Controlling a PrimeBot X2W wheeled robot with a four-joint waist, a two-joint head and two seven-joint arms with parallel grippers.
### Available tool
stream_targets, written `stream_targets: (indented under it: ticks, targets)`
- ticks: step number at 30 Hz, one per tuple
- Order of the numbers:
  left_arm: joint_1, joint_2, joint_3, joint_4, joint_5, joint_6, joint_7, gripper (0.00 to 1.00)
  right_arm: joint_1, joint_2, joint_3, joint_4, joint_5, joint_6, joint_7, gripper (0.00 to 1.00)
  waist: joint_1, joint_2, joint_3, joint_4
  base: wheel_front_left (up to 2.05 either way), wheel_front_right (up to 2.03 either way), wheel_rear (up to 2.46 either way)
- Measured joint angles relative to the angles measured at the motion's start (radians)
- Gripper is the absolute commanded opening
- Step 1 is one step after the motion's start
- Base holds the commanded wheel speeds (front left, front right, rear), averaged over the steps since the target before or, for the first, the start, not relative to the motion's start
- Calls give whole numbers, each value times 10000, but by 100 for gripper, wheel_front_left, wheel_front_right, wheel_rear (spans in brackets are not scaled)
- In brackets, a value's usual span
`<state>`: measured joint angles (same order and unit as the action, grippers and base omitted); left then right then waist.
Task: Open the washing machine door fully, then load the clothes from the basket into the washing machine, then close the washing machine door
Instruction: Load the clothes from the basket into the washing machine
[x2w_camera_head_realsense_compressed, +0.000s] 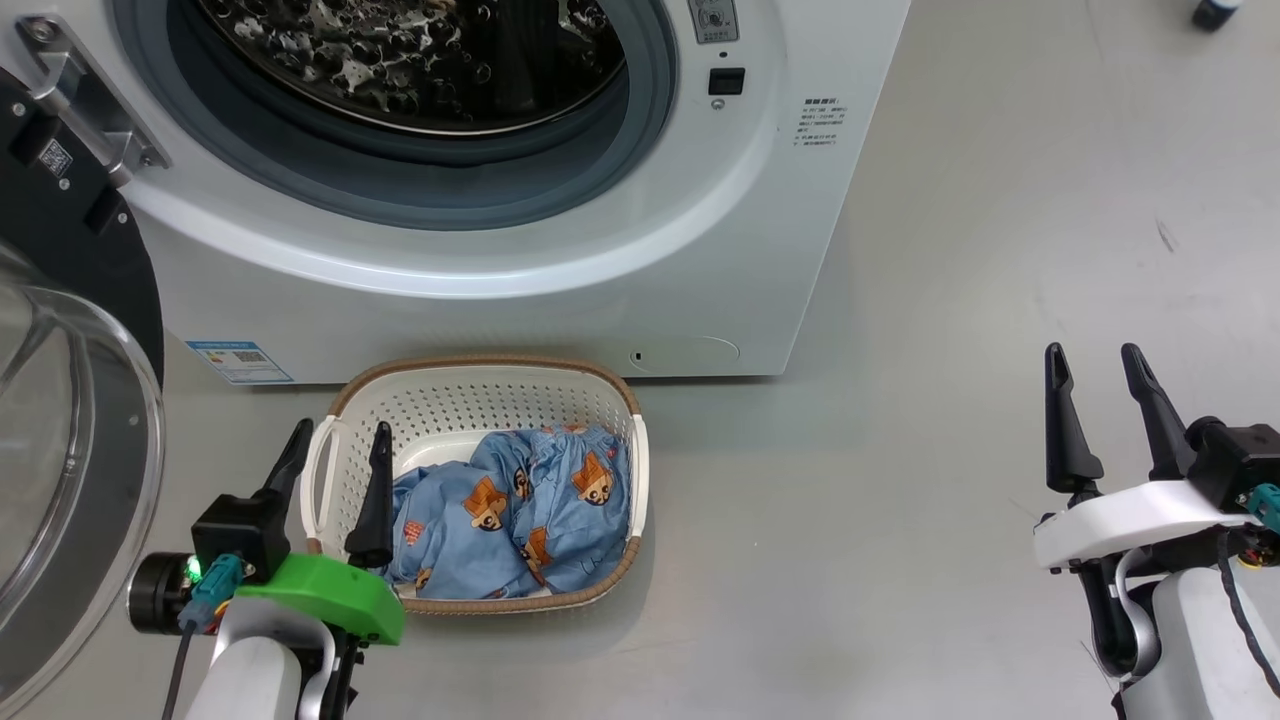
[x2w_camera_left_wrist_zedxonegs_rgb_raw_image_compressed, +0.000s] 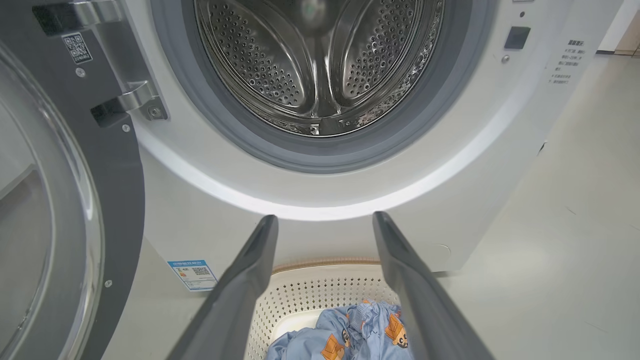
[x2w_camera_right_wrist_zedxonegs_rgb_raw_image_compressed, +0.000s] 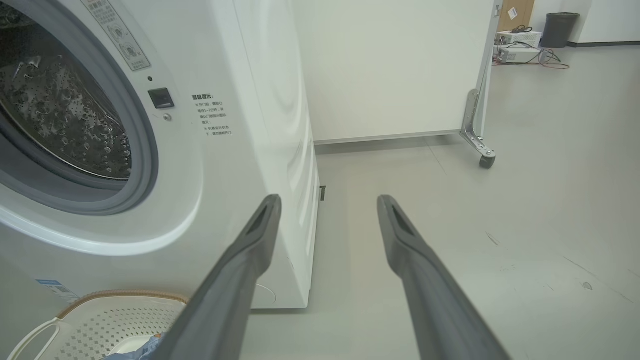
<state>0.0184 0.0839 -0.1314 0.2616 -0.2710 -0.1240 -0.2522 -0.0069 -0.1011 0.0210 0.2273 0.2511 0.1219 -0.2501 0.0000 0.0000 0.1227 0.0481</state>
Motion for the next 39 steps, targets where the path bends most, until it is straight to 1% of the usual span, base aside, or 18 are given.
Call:
stream_targets:
  ticks: [9, 21, 39]
  targets:
    - [-551, -35, -345, 259, -4, -2, 0, 100, -255, -12, -25, -244, -35, 0, 0, 100, 0, 0, 830, -67, 0, 0, 0]
    - [-1889, -50, -606, 621, -10, -2, 0, 100, -1038, -10, -23, -663, -73, 2, 0, 100, 0, 0, 2340, -198, 0, 0, 0]
    - [-3780, -10, -610, 1925, -211, -2, 228, 100, -1863, 17, -35, -930, -150, 2, -2, 100, 1, 0, 4749, -494, 0, 0, 0]
